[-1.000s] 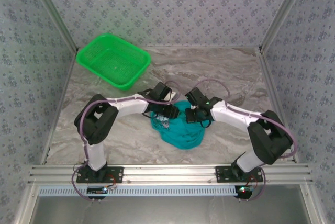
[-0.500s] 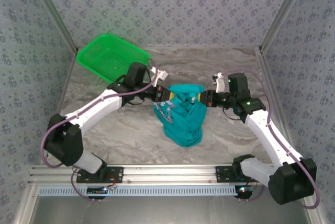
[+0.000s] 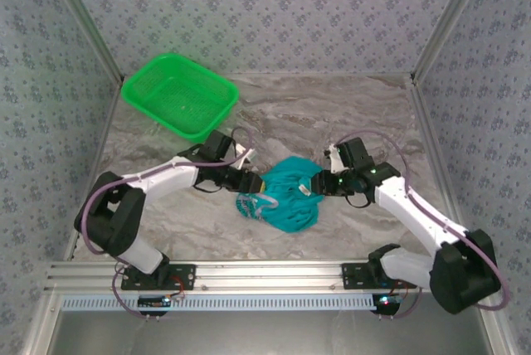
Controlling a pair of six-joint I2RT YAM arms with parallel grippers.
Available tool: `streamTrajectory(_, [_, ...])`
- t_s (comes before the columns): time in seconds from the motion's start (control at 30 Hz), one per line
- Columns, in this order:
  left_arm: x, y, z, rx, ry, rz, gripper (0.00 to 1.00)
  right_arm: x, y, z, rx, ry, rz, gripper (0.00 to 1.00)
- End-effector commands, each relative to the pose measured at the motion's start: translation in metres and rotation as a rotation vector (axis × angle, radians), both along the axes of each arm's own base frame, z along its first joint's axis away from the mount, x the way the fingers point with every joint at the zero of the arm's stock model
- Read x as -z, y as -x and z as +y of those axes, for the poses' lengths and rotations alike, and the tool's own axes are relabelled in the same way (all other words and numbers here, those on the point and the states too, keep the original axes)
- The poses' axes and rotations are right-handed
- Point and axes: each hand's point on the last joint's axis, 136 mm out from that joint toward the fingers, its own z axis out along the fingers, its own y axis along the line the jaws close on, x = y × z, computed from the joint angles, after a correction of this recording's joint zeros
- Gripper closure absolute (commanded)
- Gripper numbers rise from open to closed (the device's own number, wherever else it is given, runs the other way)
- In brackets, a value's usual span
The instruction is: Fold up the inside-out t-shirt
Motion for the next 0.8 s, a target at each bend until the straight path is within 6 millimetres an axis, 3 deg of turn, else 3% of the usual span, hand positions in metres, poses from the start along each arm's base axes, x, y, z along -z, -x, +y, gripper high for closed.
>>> streamTrajectory(0.0, [-0.030,-0.009,0.002,0.017,-0.020,-0.134,0.59,-0.021,0.001,-0.007,-0.021,0.135,-0.125,0.57])
streamTrajectory(0.13, [-0.046,0.006,-0.017,0.092,-0.038,-0.203,0.58,-0.022,0.002,0.003,-0.053,0.221,-0.201,0.53])
streamTrajectory(0.27, [-0.055,0.011,-0.035,0.104,-0.051,-0.243,0.55,-0.002,-0.001,0.018,-0.072,0.252,-0.216,0.51])
streamTrajectory(0.37, [-0.046,0.002,-0.042,0.057,-0.095,-0.249,0.51,0.014,-0.017,0.000,0.025,0.372,-0.223,0.51])
streamTrajectory(0.5, [-0.027,-0.002,-0.060,0.050,-0.168,-0.244,0.50,0.018,-0.036,0.000,0.067,0.387,-0.247,0.54])
streamTrajectory(0.53, [-0.022,-0.003,-0.064,0.047,-0.195,-0.247,0.49,0.017,-0.040,-0.002,0.089,0.394,-0.254,0.64])
streamTrajectory(0.57, [-0.016,-0.004,-0.067,0.048,-0.212,-0.245,0.49,0.013,-0.044,-0.006,0.115,0.402,-0.261,0.80])
streamTrajectory(0.63, [-0.006,-0.010,-0.069,0.028,-0.255,-0.244,0.49,0.005,-0.048,-0.009,0.136,0.384,-0.277,0.93])
streamTrajectory(0.7, [0.000,-0.020,-0.066,-0.004,-0.302,-0.258,0.50,-0.005,-0.046,-0.009,0.138,0.342,-0.282,1.00])
streamTrajectory(0.77, [-0.004,-0.028,-0.067,-0.020,-0.317,-0.279,0.55,-0.015,-0.042,-0.008,0.123,0.290,-0.281,1.00])
